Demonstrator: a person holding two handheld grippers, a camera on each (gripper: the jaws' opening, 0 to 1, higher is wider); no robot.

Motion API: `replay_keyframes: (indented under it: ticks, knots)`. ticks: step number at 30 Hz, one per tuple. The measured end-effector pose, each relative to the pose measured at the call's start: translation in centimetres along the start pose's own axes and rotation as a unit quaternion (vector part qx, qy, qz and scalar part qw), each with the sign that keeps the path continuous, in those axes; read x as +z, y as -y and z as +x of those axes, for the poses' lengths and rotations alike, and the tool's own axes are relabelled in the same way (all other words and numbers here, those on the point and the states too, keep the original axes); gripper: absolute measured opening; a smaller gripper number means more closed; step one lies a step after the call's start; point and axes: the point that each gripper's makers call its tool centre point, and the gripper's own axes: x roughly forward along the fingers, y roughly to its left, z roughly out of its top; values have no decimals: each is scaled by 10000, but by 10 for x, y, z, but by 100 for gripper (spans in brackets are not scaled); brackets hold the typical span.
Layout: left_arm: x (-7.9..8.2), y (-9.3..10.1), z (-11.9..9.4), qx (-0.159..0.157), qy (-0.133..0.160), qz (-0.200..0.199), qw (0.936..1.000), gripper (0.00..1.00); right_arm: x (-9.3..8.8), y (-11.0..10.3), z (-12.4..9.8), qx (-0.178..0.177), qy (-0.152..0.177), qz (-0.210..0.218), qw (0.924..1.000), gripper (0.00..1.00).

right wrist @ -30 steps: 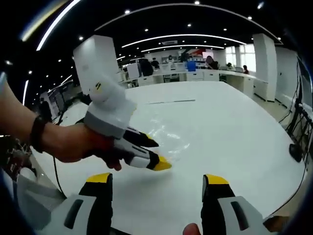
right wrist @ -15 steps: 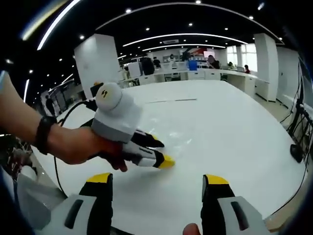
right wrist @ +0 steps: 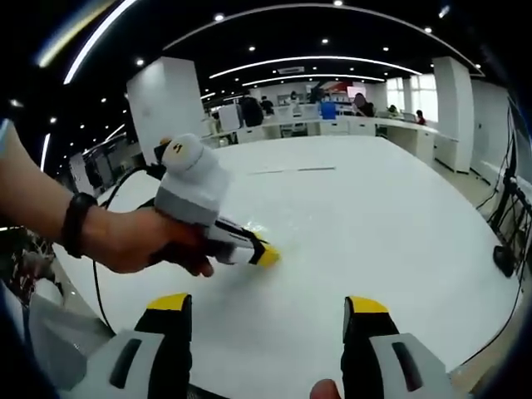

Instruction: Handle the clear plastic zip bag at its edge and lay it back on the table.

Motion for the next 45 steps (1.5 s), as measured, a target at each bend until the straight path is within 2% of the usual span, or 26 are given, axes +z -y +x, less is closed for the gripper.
replay_keyframes:
  ticks: [3, 5, 9, 12, 13, 14, 19, 25, 30, 32, 34, 38, 45]
  knots:
    - [-2, -3, -7, -7, 18, 7, 10000, 0, 0, 0, 0, 1, -12, -12, 10000, 74]
    - [3, 3, -16, -61, 47, 77, 9999, 0, 0, -2, -1, 12, -20, -25, 10000, 74]
    - [2, -3, -28, -130, 106, 196, 9997, 0, -1, -3, 0, 25, -35, -46, 10000, 73]
    - [-4, -9, -34, -166, 144, 246, 9995, 0, -1, -4, 1, 45, -49, -72, 10000, 72]
    - [-5, -7, -39, -211, 173, 534, 9982, 0, -1, -4, 1, 57, -43, -68, 10000, 72]
    - [-9, -1, -44, -205, 145, 650, 9976, 0, -1, -4, 1, 66, -43, -78, 9999, 72]
    - [-20, 2, -62, -235, 145, 659, 9974, 0, -2, -7, 1, 105, -69, -133, 9998, 71]
    - [-30, 3, -83, -257, 193, 887, 9955, 0, 1, -11, 0, 141, -20, -301, 9994, 68]
    - [-33, 0, -103, -262, 254, 914, 9951, 0, 1, -14, 1, 144, -53, -424, 9990, 67]
    - [-34, 1, -113, -266, 314, 918, 9949, 0, 1, -15, 4, 144, -96, -572, 9982, 66]
    - [-37, 3, -122, -304, 338, 936, 9946, 0, -2, -17, 5, 111, -200, -913, 9956, 65]
    - [-48, 3, -134, -358, 314, 972, 9941, 0, -3, -31, 9, 245, -275, -1352, 9901, 64]
    - [-64, 13, -155, -604, 275, 889, 9938, 0, -8, -44, 12, 391, -379, -1838, 9815, 62]
